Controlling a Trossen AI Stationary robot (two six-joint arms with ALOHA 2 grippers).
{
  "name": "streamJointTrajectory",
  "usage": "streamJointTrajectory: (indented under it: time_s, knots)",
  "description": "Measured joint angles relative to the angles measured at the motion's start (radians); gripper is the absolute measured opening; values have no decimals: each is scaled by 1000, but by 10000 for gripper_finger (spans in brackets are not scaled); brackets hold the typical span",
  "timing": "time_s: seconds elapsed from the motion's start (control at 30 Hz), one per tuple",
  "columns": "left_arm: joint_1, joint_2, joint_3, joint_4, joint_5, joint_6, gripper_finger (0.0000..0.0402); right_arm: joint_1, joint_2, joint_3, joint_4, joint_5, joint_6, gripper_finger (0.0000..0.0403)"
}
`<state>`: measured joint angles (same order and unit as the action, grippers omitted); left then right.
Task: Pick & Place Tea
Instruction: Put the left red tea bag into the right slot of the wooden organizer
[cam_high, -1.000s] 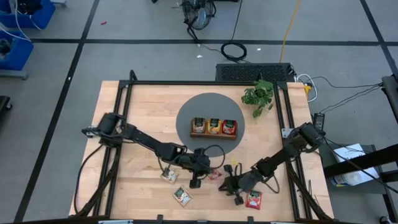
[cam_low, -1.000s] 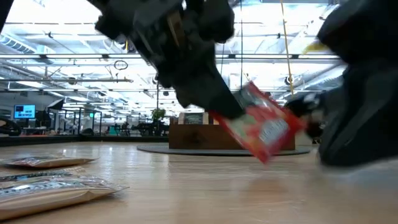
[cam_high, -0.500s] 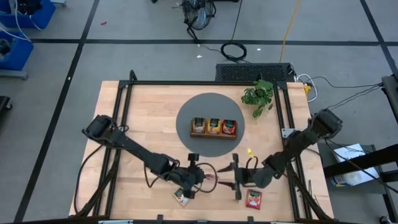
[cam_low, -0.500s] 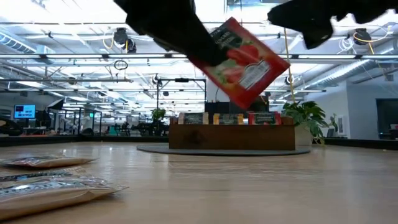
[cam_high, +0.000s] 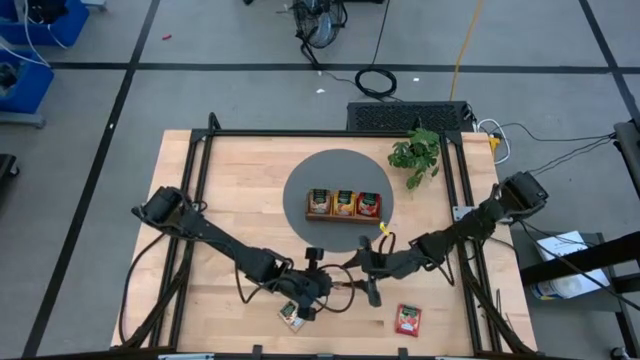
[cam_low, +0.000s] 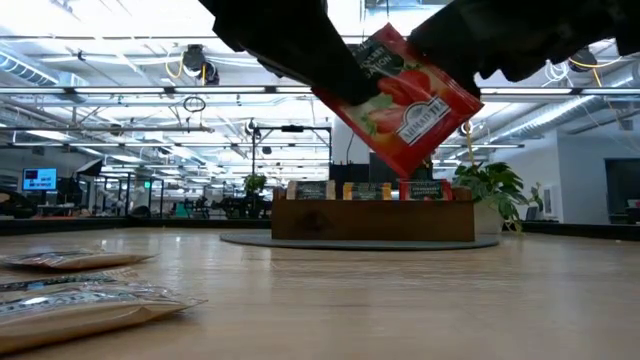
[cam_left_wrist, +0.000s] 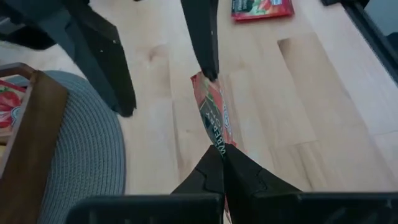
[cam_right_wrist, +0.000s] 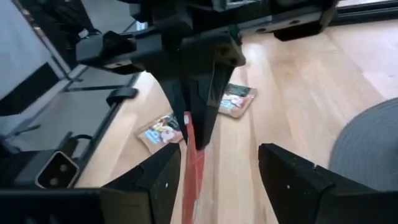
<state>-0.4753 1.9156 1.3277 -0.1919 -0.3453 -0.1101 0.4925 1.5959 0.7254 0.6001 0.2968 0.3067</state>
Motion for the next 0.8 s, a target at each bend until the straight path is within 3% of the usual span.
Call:
streamJointTrajectory:
  time_s: [0.4,0.8]
  knots:
    - [32,38,0,30,31,-6,1,-33,5,67,-153,-39,37,189]
    - [42,40,0,42,55,-15,2,-35,6,66,-186,-48,8,29]
